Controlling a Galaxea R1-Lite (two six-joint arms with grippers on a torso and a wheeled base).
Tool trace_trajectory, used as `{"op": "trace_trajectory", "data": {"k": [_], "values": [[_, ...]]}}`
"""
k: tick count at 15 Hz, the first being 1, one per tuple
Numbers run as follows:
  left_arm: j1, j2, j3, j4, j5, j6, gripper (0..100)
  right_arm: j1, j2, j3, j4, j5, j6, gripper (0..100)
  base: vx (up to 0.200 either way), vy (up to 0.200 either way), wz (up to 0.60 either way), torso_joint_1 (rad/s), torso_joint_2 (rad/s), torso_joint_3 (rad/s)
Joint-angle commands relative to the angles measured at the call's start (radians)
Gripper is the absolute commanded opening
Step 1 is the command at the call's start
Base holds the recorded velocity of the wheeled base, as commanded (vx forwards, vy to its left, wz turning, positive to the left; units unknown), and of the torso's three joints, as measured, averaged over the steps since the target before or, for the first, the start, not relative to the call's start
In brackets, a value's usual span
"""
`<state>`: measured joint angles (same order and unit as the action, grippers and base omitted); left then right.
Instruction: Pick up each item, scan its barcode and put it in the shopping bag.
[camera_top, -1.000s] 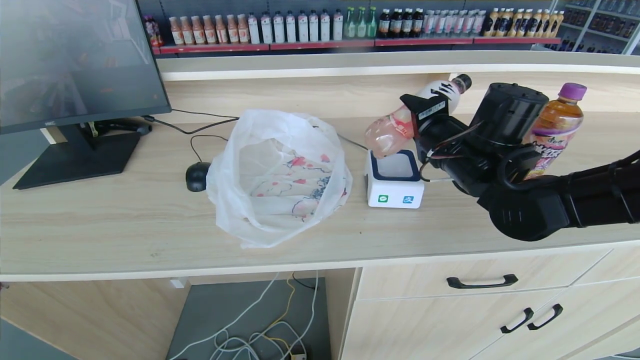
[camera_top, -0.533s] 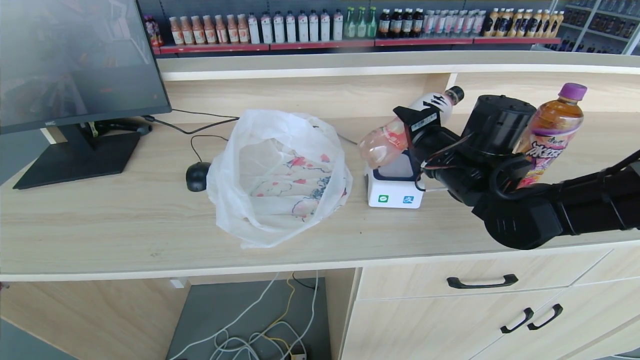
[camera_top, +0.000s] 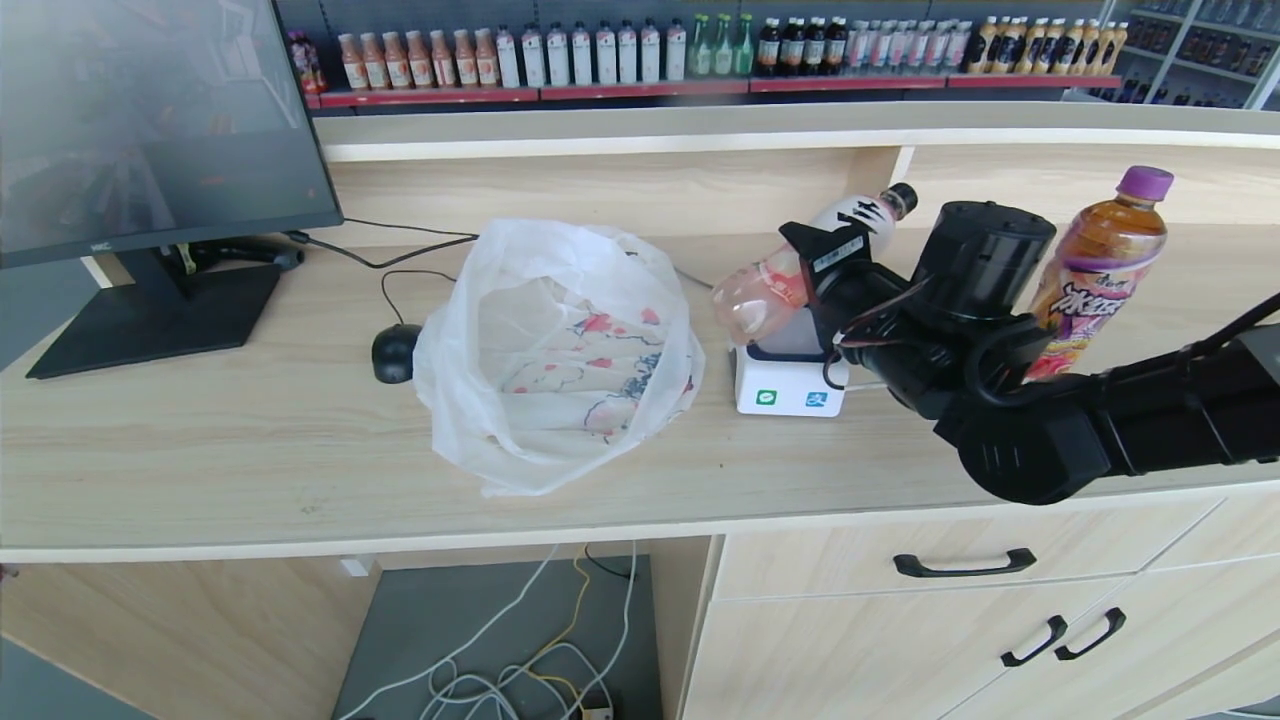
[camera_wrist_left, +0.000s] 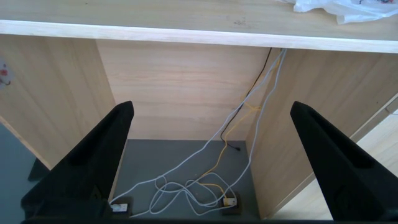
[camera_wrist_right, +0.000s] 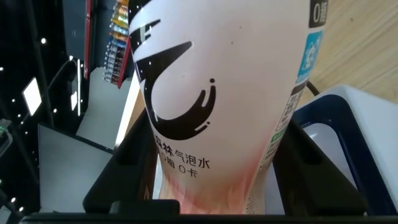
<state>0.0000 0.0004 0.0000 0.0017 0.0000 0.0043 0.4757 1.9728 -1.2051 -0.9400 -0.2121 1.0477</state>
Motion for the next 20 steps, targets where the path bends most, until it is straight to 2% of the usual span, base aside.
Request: {"op": "trace_trajectory", "data": {"k": [1,20], "values": [[0.0,0.001,0.0,0.0,0.0,0.0,100,0.0,0.006,0.001,0.001,-0.001,0.0,0,0.0,0.0,0.0,0.0,0.0,0.0],[0.0,0.001,0.0,0.0,0.0,0.0,100,-0.005,0.003,0.021,-0.013,-0.007,0.003,0,0.0,0.0,0.0,0.0,0.0,0.0]]}}
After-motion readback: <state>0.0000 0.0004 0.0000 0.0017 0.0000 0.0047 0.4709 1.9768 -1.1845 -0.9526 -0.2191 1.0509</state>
